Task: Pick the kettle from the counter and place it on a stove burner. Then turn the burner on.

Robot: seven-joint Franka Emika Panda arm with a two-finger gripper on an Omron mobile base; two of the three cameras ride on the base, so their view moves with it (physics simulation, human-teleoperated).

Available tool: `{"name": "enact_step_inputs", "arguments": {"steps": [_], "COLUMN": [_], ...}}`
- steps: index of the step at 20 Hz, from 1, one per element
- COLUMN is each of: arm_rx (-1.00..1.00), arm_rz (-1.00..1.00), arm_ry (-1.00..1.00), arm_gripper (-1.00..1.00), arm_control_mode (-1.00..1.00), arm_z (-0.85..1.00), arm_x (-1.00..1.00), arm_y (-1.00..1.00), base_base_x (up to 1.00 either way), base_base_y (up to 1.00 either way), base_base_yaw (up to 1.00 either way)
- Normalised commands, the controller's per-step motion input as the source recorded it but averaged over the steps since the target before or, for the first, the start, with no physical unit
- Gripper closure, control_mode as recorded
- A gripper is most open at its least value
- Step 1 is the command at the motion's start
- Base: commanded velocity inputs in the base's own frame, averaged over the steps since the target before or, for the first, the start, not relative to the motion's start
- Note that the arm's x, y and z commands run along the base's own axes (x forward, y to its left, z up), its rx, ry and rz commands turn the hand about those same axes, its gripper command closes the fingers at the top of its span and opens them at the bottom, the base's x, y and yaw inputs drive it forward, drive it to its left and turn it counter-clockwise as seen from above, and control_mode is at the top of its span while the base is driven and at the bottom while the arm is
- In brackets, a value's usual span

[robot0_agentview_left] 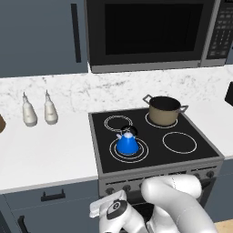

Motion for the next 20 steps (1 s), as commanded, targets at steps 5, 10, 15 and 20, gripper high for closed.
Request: {"name": "enact_step_inputs", "arguments": {"steps": [5,10,15,20], "arm_rx": [-0.02,-0.15,-0.32,-0.43], "arm_rz": [0.03,0.07,0.11,0.13], "arm_ry": [0.0,0.0,0.0,0.0], "arm_gripper": [1.0,1.0,1.0,1.0], "arm_control_mode": [-1.0,-1.0,-1.0,-1.0], "arm_z": [0.0,0.01,0.09,0.12], "arm_x": [0.0,0.01,0.01,0.0], "arm_y": [0.0,0.0,0.0,0.0], "base_base_x": [0.0,0.0,0.0,0.0], "base_base_y": [0.0,0.0,0.0,0.0], "base_base_yaw": [0.0,0.0,0.0,0.0]}}
